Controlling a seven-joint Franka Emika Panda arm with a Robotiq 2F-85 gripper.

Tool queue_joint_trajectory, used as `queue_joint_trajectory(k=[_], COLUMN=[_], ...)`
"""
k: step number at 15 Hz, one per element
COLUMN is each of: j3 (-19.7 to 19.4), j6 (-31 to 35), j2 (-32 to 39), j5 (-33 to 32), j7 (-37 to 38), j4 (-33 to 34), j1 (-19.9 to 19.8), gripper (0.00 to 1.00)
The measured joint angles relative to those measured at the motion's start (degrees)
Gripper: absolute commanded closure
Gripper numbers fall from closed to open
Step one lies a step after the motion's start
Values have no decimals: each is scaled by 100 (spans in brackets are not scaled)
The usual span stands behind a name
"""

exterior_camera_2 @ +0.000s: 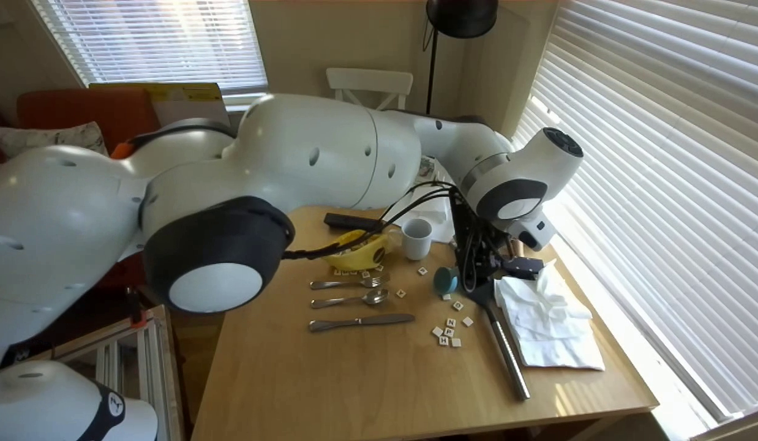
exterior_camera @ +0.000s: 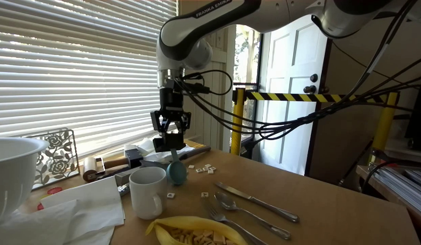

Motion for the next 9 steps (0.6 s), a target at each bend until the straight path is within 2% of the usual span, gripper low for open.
queue_joint_trajectory(k=[4,9], j3=[-192,-278], j6=[91,793], j2=[-560,-1326], j5=[288,784], j7=[-151,-808], j4=[-941,-2149], j1=[70,90], gripper=[65,65])
